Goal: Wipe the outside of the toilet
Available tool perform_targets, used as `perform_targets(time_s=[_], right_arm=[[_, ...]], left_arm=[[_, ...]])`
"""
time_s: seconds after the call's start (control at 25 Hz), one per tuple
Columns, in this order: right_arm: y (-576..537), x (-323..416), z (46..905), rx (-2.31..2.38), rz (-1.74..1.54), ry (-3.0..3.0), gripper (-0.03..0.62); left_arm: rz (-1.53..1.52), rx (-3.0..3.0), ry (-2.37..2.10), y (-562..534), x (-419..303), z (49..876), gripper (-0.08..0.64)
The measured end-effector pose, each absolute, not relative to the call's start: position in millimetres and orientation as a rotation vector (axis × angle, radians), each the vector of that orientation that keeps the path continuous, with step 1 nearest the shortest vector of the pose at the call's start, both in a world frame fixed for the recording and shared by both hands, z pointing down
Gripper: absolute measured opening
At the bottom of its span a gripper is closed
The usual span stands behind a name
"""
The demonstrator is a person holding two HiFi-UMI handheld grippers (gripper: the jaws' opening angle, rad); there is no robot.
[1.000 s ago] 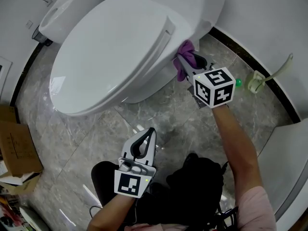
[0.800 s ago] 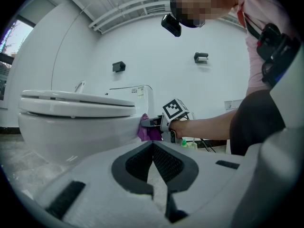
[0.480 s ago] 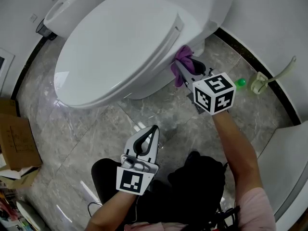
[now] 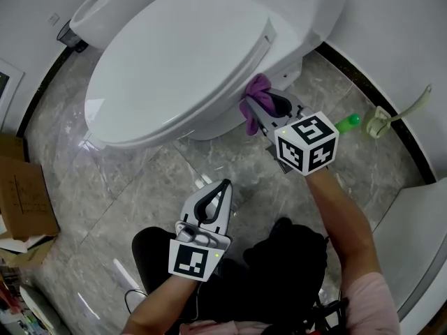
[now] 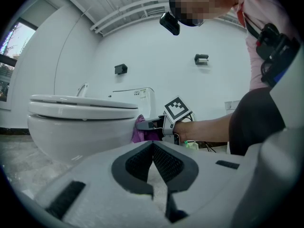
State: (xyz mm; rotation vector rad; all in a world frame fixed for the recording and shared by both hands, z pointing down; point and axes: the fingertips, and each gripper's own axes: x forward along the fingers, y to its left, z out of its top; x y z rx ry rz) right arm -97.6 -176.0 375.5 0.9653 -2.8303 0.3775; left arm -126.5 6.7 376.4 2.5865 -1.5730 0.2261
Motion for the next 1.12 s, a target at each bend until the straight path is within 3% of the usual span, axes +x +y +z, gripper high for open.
perform_targets(time_s=[1.12], right_arm=[[-108, -168, 364, 0.619, 0.429, -2.932, 0.077]], left_arm=[[0.291, 2.607, -1.56, 33, -128, 376, 0.003]])
